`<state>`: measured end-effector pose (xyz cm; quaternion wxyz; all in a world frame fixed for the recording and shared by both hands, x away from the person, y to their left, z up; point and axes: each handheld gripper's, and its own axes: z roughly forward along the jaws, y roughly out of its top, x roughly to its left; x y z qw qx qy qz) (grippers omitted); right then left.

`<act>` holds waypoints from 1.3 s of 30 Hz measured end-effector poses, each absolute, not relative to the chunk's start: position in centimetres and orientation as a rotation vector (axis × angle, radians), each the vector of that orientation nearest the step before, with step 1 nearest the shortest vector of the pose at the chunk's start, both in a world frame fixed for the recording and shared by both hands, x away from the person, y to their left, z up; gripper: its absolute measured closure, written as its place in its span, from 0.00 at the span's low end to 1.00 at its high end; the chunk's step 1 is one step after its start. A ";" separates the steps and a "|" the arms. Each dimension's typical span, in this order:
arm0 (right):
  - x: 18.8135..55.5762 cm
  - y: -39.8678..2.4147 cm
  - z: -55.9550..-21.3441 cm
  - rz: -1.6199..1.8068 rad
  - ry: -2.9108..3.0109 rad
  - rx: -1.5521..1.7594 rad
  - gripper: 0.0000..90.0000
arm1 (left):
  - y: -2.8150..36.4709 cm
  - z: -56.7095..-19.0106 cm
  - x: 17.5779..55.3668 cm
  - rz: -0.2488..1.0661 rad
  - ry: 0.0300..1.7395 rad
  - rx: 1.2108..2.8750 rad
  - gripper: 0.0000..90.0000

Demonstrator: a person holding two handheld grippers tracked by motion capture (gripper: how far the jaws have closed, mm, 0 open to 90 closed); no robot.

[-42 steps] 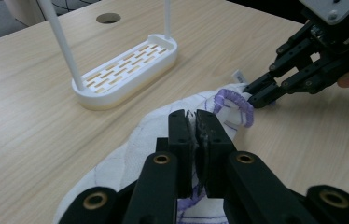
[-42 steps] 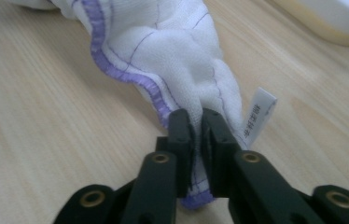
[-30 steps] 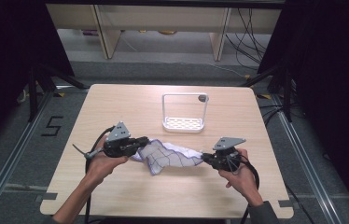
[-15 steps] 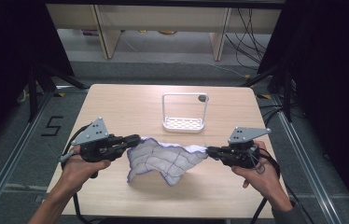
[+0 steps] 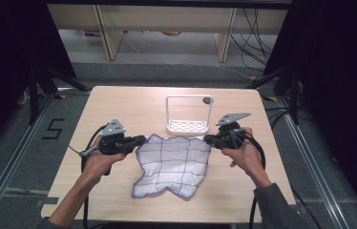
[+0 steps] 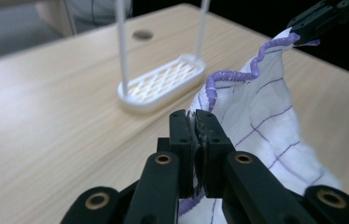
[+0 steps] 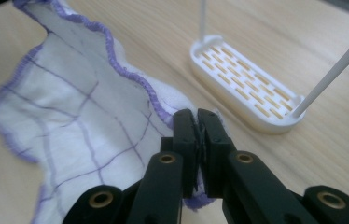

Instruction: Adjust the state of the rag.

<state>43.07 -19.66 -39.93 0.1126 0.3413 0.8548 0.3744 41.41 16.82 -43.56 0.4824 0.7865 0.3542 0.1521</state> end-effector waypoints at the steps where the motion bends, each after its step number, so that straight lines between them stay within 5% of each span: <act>1: 44.2 -19.1 -41.3 1.079 2.514 1.055 0.97 | 16.8 -44.2 41.9 0.387 0.882 1.919 0.95; 11: 49.7 -16.2 -47.0 0.950 2.508 1.148 0.95 | 17.5 -48.0 44.9 0.418 0.966 1.985 0.93; 15: 49.7 -16.2 -46.6 0.931 2.458 1.176 0.74 | 17.9 -47.8 44.5 0.442 1.012 1.959 0.71; 17: 48.5 -16.5 -45.6 0.975 2.412 1.146 0.70 | 18.5 -47.2 43.4 0.455 0.999 1.991 0.62; 21: 44.8 -18.5 -43.5 1.045 2.432 1.096 0.67 | 19.6 -46.5 39.6 0.387 0.925 2.018 0.61; 28: 37.4 -20.7 -45.1 1.116 2.536 1.011 0.64 | 19.0 -48.5 33.5 0.247 0.840 2.077 0.53; 39: 32.6 -18.4 -47.6 1.096 2.561 1.022 0.57 | 17.1 -50.1 31.4 0.217 0.809 2.128 0.54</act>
